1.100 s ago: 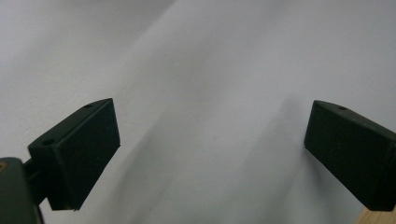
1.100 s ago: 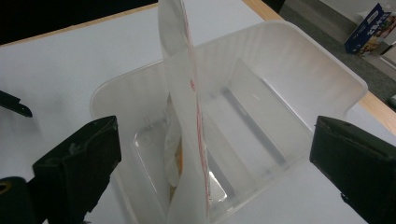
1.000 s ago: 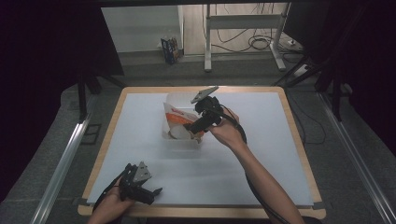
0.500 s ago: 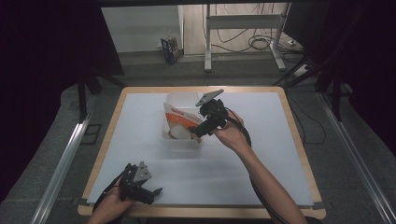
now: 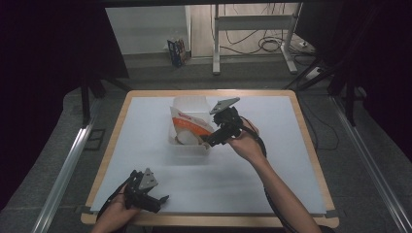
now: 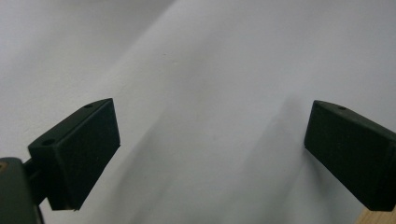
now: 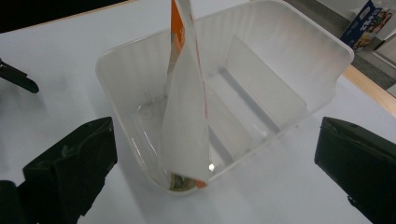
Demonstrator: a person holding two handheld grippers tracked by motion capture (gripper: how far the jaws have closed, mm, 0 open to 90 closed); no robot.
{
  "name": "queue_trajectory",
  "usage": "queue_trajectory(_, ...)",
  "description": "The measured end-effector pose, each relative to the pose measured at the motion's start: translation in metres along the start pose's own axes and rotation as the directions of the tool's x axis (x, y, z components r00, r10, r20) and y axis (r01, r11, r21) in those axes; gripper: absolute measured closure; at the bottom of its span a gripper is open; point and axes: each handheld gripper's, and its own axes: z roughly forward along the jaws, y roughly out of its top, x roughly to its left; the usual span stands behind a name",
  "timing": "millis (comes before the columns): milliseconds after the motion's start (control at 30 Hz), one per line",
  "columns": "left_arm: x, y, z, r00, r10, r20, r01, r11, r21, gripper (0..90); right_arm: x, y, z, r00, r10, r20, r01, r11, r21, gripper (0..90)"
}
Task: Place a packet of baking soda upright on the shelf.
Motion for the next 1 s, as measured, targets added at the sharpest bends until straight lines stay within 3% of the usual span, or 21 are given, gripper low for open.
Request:
queue_trajectory(667, -0.001, 0.0, 0.0, 1.0, 0.003, -0.002, -0.003, 1.0, 0.002, 3.5, 0.005, -0.031, -0.012, 0.9998, 0.02, 0.001, -0.02, 0.9996, -0.022, 0.0)
queue_trajectory(767, -0.001, 0.0, 0.0, 1.0, 0.001, -0.001, -0.001, 1.0, 0.001, 3.5, 0.007, -0.038, -0.013, 0.9995, -0.009, 0.032, 0.009, 0.9999, -0.008, 0.0)
queue_trajectory(1000, -0.001, 0.0, -0.001, 1.0, 0.0, -0.001, 0.0, 1.0, -0.005, 3.5, 0.012, -0.046, -0.014, 0.9995, -0.015, 0.029, 0.015, 0.9999, -0.005, 0.0)
